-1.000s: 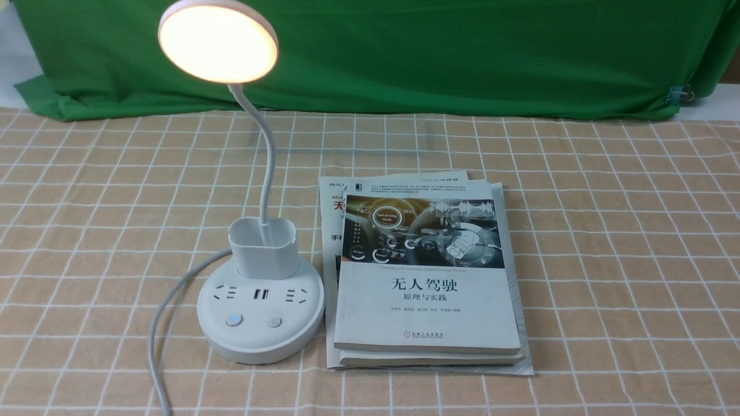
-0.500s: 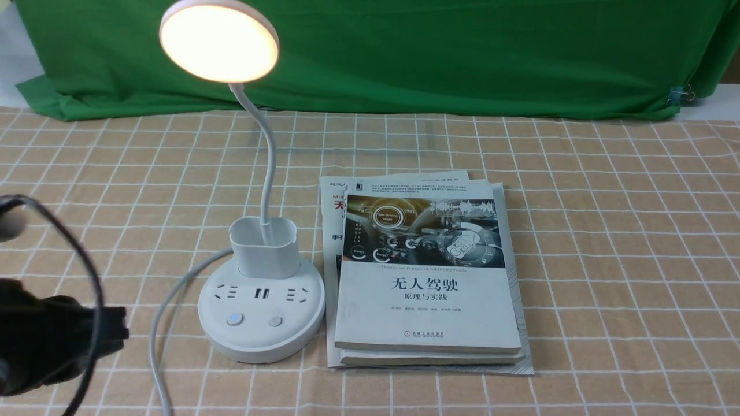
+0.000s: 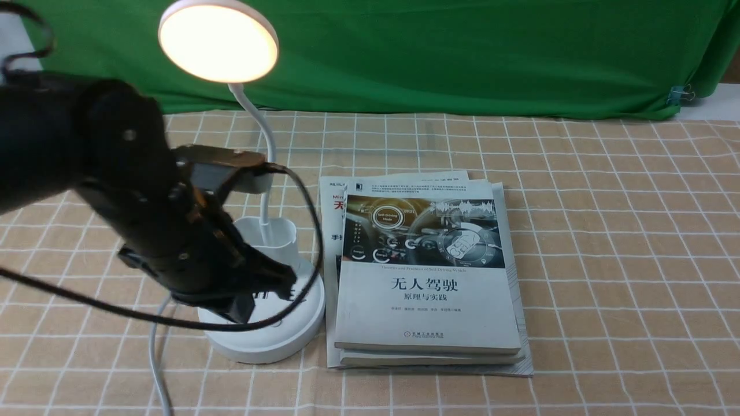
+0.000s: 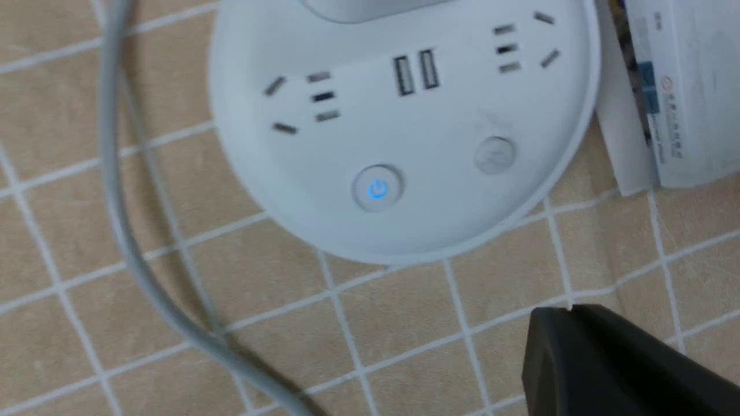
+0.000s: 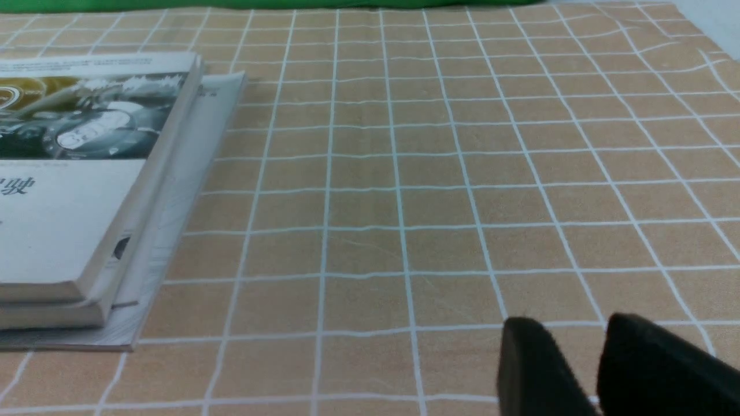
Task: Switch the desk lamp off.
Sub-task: Use the left arm to press the button switch on the lamp holder
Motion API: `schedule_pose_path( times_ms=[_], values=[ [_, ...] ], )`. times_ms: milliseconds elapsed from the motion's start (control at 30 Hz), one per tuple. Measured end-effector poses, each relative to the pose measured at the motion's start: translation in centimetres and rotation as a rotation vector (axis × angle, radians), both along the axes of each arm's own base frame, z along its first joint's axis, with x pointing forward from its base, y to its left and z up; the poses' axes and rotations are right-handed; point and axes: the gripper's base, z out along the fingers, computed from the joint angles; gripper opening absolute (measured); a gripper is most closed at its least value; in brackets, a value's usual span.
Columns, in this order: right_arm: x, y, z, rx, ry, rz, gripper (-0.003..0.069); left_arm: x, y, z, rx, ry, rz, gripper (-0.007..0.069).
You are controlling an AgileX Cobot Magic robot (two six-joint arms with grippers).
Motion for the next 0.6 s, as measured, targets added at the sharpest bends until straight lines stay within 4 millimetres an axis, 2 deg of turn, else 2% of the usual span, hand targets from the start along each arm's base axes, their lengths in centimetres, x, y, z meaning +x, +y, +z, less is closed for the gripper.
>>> schedule_pose_path(
  times_ms=[167, 600],
  values=[
    [0.0, 0.0, 0.0, 0.0, 0.0, 0.0, 0.0243, 1.8, -2.2, -1.8, 0.043, 0.068, -0.051, -0.0004],
    [0.0, 0.0, 0.0, 0.0, 0.0, 0.0, 0.0243, 4.2, -1.6, -5.6, 0.047, 0.109, -0.034, -0.0004]
  ],
)
